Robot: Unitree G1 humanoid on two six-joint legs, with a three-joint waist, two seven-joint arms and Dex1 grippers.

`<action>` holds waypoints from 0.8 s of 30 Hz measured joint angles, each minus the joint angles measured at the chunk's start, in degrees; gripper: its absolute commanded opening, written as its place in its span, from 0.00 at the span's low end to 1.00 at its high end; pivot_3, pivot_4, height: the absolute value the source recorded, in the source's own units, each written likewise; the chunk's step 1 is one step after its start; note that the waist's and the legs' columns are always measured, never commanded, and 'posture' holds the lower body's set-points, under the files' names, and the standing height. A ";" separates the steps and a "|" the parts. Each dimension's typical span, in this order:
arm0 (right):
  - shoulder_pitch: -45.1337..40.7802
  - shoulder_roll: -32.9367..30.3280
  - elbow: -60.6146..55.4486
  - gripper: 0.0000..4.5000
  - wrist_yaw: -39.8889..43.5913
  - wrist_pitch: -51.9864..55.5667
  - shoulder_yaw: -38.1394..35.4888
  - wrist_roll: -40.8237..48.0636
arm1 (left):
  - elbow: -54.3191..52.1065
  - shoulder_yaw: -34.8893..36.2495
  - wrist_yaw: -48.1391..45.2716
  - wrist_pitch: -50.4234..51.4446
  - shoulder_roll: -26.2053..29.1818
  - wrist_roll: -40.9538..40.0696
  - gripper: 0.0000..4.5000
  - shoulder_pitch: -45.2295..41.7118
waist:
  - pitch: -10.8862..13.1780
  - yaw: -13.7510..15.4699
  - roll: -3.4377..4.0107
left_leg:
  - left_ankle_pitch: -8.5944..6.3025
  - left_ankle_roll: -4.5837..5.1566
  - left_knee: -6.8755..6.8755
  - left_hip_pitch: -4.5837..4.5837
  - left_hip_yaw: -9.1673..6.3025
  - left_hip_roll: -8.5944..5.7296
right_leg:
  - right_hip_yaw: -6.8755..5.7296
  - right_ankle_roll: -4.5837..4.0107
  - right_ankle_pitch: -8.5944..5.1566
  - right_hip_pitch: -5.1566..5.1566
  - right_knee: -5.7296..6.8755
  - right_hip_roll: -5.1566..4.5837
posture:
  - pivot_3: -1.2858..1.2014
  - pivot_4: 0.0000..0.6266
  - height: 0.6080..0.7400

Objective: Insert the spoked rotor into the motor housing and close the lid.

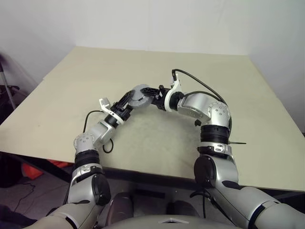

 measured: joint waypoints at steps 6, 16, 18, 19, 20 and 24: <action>0.73 -0.60 -1.47 0.98 4.09 -2.33 2.18 -3.00 | -0.11 -0.84 0.45 -0.85 -0.03 1.06 0.49 -0.09 | 0.00 0.03 0.00 | 0.01 -0.01 0.06 0.00 0.00 0.00 | 0.00 0.00 0.00 0.00 0.08 -0.02 | 0.52 0.00 1.00; 0.82 -3.89 -3.28 1.00 8.98 -9.48 5.90 -14.76 | 3.08 -1.11 4.69 -11.16 1.89 7.75 0.49 0.04 | -0.01 -0.19 -0.03 | 0.03 -0.04 0.11 0.04 -0.03 0.02 | 0.01 0.01 0.00 0.00 0.16 -0.01 | 0.52 0.00 1.00; 1.22 -4.68 -3.28 1.00 9.83 -10.28 5.70 -16.49 | 4.08 0.23 5.26 -14.02 3.29 8.74 0.49 0.48 | 0.00 -0.19 -0.04 | 0.03 -0.04 0.10 0.03 -0.03 0.02 | 0.00 0.00 0.00 -0.02 0.16 0.00 | 0.52 0.00 1.00; 1.48 -4.82 -3.28 1.00 10.20 -10.41 5.68 -16.92 | 4.23 0.97 5.43 -15.66 3.85 9.19 0.49 0.68 | 0.00 -0.18 -0.04 | 0.03 -0.04 0.09 0.02 -0.03 0.03 | 0.00 0.00 0.00 -0.04 0.16 0.00 | 0.52 0.00 1.00; 1.74 -4.76 -3.28 1.00 10.51 -10.42 5.68 -17.32 | 4.28 1.71 5.61 -17.39 4.34 9.72 0.49 0.79 | 0.00 -0.16 -0.04 | 0.03 -0.04 0.09 0.01 -0.03 0.03 | 0.00 0.00 0.00 -0.04 0.16 0.00 | 0.52 0.00 1.00; 2.74 -4.63 -3.28 1.00 11.65 -10.38 5.74 -19.03 | 4.32 4.14 6.11 -23.07 6.50 11.26 0.49 1.28 | 0.00 -0.05 -0.06 | 0.02 -0.04 0.09 -0.02 -0.03 0.00 | -0.01 0.00 0.00 -0.04 0.16 0.00 | 0.52 0.00 1.00</action>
